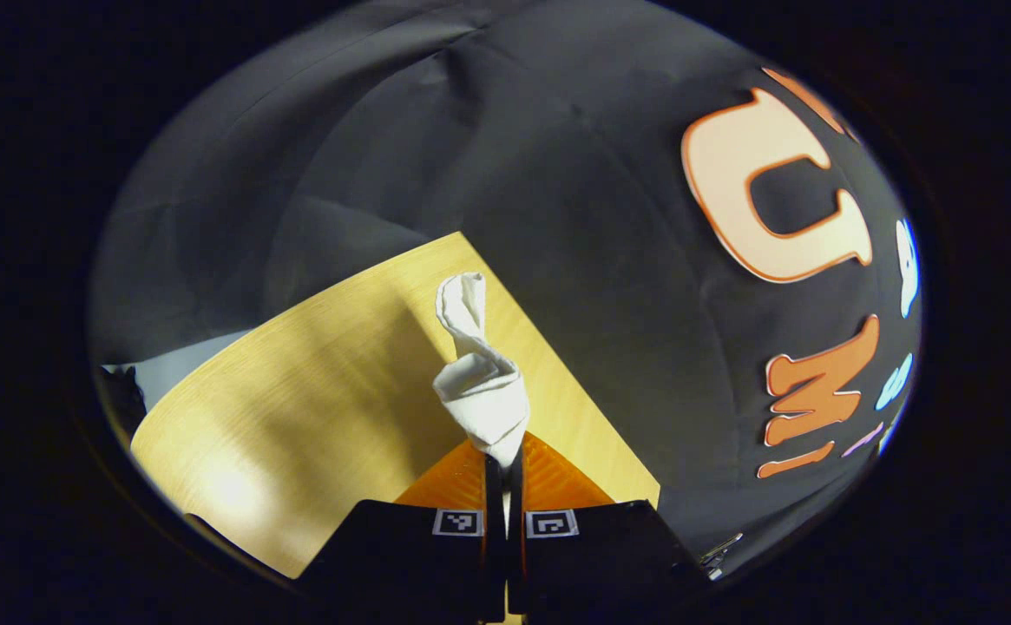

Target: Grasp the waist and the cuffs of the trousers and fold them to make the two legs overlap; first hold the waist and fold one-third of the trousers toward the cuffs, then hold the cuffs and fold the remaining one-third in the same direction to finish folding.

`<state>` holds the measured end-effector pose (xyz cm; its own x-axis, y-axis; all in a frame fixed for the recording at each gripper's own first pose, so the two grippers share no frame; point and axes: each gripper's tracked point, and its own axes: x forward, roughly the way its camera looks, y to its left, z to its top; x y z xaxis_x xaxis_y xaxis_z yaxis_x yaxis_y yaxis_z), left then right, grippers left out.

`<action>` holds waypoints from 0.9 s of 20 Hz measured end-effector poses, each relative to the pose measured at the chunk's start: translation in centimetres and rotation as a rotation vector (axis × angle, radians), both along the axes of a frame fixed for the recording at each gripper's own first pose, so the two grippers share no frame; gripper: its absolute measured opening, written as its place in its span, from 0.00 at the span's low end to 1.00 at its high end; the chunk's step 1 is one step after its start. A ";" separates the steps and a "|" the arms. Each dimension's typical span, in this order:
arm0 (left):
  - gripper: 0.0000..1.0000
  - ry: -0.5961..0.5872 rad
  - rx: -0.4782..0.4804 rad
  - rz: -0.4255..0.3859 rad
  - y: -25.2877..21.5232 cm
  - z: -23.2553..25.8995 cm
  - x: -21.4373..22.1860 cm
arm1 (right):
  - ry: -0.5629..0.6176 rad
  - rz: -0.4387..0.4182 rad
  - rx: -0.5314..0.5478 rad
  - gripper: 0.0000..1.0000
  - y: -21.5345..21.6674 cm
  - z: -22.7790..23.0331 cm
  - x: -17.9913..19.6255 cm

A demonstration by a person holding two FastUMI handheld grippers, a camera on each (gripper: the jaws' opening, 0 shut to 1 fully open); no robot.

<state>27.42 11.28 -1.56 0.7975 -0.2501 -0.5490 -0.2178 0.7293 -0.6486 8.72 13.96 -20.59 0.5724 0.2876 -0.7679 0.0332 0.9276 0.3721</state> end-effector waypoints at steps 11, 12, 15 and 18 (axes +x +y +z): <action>0.05 -0.093 0.043 -0.148 -17.3 5.6 0.5 | -0.203 0.047 -0.170 0.98 -10.9 6.3 2.1; 0.04 -0.091 0.044 -0.166 -19.0 5.5 0.6 | -0.202 0.051 -0.169 0.98 -11.5 6.5 2.2; 0.04 -0.073 0.046 -0.220 -24.2 4.4 0.5 | -0.192 0.046 -0.153 0.98 -13.7 6.5 2.3; 0.04 -0.051 0.038 -0.277 -29.9 2.9 0.3 | -0.184 0.038 -0.159 0.98 -16.1 6.3 2.1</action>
<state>27.74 -18.66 1.31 0.7282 -0.4425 -0.5234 0.0256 0.7807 -0.6244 10.86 -2.15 -14.30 0.6978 0.1960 -0.6890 -0.0581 0.9742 0.2183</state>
